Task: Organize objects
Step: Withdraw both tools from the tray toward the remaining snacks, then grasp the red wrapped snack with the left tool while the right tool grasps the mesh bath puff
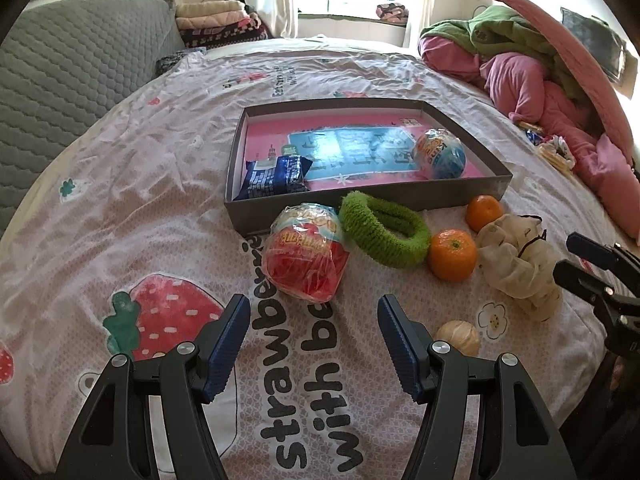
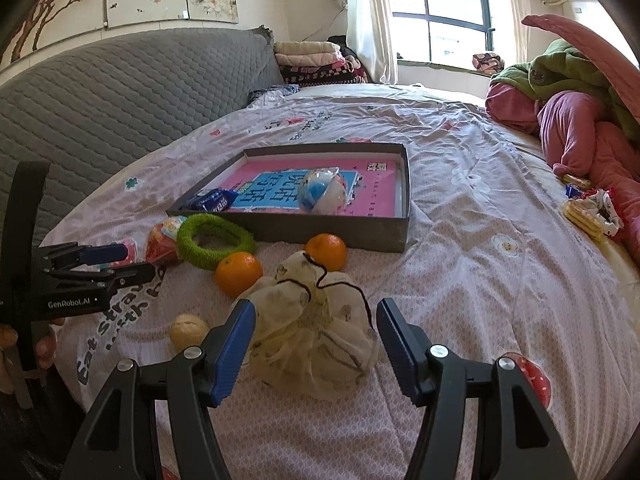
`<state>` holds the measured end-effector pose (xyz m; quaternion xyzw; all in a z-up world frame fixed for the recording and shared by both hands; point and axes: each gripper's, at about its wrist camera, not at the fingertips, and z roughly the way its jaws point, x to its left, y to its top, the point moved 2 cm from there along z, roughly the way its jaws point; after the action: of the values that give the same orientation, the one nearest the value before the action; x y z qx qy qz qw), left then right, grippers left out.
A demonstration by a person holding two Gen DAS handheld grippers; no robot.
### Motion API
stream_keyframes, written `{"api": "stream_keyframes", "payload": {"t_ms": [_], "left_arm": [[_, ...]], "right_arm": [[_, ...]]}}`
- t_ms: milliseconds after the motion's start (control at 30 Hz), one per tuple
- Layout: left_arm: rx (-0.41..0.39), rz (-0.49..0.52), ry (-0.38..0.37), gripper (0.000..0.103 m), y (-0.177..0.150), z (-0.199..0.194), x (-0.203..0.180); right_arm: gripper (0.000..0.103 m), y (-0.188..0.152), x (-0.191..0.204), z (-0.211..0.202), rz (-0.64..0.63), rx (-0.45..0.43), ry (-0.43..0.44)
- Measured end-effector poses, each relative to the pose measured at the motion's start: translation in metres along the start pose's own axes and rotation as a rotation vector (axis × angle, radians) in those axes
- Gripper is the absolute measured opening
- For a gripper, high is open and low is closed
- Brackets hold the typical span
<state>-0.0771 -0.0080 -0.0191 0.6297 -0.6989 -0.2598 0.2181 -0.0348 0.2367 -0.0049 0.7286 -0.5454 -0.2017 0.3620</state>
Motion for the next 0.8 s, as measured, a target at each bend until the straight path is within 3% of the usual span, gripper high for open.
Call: {"api": "stream_keyframes", "payload": {"t_ms": [800], "left_arm": [[0.021,-0.016,0.004,0.068,-0.002,0.013,0.008]], "right_arm": [[0.067,-0.013,0.005,0.022,-0.038,0.074,-0.002]]}}
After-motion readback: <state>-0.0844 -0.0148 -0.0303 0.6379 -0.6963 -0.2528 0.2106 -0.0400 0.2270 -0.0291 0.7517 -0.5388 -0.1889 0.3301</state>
